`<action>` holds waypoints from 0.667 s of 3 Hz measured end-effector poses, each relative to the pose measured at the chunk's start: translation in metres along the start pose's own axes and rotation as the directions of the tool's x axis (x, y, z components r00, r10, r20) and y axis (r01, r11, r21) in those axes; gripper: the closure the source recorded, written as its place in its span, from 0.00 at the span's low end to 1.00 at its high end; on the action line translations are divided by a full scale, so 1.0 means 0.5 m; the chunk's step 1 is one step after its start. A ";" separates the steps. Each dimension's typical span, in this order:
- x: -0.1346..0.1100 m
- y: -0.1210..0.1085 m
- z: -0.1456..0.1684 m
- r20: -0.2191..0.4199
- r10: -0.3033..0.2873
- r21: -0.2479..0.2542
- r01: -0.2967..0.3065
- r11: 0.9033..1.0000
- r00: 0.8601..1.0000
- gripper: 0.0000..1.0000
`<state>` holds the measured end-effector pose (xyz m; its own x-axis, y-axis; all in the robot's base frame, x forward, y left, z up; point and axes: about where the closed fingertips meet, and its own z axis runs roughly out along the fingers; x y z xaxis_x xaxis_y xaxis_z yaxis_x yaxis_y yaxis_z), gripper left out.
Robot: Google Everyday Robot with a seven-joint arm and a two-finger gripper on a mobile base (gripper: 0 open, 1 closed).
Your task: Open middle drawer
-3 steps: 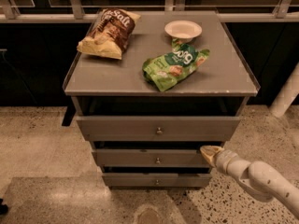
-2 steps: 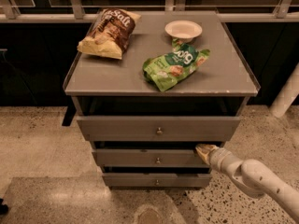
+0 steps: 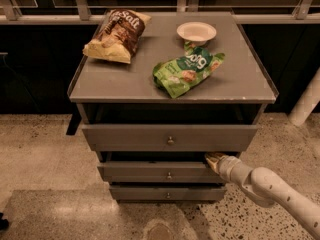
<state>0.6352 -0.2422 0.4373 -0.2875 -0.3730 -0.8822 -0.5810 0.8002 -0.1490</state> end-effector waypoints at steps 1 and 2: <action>0.014 0.006 0.005 -0.049 -0.003 -0.021 0.002 1.000 0.999 1.00; 0.008 0.005 0.003 -0.049 -0.003 -0.021 0.002 1.000 0.999 1.00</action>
Offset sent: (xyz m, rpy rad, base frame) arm -0.0686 -0.0100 -0.0505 -0.1846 0.3661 0.1216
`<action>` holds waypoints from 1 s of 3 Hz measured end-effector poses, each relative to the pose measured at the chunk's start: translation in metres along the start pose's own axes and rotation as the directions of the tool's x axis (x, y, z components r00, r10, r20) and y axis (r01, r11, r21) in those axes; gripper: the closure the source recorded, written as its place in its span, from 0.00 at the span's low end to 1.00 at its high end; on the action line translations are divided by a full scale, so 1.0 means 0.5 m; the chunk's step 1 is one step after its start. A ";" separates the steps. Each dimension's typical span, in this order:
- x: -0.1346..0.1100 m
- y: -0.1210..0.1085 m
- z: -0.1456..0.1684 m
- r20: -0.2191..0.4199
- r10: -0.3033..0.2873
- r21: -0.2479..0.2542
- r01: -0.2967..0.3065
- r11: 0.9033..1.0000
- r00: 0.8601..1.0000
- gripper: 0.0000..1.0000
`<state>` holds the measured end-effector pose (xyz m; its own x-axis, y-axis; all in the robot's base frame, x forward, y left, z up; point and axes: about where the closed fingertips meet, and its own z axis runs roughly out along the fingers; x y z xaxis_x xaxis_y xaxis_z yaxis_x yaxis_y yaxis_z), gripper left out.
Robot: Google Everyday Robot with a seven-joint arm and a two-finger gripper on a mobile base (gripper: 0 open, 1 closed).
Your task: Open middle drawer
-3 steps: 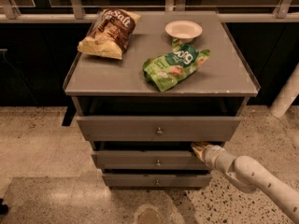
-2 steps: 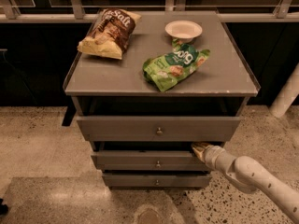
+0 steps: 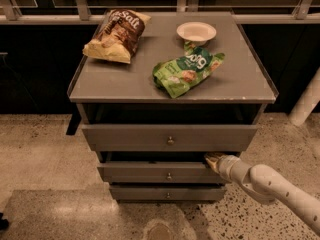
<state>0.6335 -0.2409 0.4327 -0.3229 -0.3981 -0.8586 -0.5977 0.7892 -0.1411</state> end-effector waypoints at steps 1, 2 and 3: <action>-0.007 0.013 0.002 -0.010 0.009 -0.021 -0.009 1.000 1.000 1.00; 0.010 0.022 -0.012 -0.046 0.018 -0.032 -0.020 0.999 0.999 1.00; 0.008 0.022 -0.013 -0.046 0.018 -0.032 -0.020 0.999 0.999 1.00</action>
Offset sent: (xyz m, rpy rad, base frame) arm -0.1626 -0.0387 -0.0439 -0.1197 0.4731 0.0057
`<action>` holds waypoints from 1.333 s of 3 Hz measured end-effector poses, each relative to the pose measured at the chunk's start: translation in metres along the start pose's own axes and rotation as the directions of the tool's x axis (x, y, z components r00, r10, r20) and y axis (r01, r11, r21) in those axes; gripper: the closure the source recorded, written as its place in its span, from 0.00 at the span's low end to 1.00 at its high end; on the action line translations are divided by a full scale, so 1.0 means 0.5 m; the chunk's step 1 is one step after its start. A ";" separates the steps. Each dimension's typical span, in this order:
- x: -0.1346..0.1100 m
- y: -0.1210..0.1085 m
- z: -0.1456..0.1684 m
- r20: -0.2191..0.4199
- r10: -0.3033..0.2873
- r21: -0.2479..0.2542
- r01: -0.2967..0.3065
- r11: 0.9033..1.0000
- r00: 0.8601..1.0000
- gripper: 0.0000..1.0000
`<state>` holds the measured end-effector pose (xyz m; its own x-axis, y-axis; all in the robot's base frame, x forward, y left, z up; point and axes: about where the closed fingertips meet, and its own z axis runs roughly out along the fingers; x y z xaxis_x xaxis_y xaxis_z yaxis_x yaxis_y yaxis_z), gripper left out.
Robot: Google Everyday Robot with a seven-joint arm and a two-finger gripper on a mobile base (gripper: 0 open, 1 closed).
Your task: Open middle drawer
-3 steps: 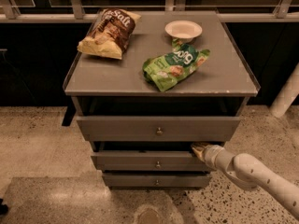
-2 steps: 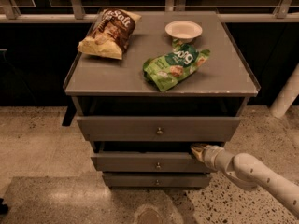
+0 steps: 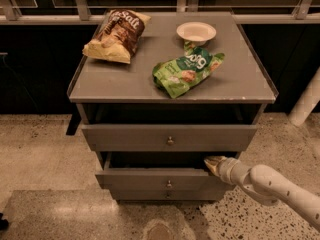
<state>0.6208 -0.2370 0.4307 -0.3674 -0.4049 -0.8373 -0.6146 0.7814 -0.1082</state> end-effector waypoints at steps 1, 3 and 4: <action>0.045 0.031 -0.044 -0.088 0.033 -0.016 -0.034 0.999 0.996 1.00; 0.039 0.034 -0.053 -0.102 0.038 -0.017 -0.040 0.999 0.994 1.00; 0.021 0.028 -0.047 -0.106 -0.001 -0.034 -0.002 0.999 0.994 1.00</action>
Offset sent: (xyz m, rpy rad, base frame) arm -0.2026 -0.0503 -0.0278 -0.1307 0.5125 -0.1004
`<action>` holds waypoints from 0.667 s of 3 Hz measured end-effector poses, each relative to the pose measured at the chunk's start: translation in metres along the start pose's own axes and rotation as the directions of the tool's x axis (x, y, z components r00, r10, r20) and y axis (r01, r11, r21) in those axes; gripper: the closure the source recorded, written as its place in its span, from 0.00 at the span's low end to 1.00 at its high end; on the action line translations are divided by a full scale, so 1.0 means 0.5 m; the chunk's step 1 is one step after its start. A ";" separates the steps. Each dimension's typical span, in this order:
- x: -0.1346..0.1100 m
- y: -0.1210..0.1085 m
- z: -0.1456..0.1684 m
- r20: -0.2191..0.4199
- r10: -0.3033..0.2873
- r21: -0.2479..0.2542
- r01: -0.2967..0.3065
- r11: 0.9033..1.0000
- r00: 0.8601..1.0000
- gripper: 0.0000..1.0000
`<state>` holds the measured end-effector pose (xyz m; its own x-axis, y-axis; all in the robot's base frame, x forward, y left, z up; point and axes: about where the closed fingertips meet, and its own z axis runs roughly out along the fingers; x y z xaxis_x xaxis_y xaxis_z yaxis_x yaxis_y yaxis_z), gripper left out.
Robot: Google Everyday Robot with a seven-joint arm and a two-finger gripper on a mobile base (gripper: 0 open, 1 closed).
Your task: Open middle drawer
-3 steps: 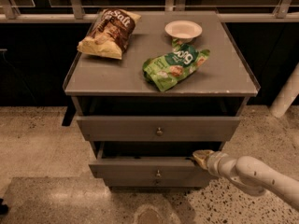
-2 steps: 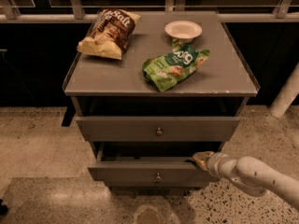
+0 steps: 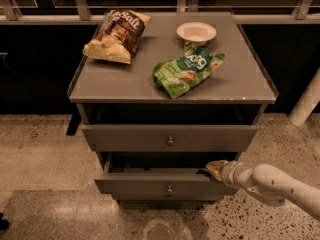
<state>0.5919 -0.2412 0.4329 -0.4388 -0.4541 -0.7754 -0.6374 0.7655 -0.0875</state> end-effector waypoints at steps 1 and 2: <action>-0.030 -0.009 -0.008 -0.014 -0.085 -0.055 0.084 0.995 0.996 1.00; -0.024 0.005 -0.024 -0.023 -0.116 -0.126 0.112 0.986 0.993 1.00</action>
Offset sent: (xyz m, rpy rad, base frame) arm -0.0179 -0.0033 0.0212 -0.0393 0.0613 0.2467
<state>0.5880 -0.2392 0.4493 -0.3767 -0.5504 -0.7451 -0.7573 0.6462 -0.0946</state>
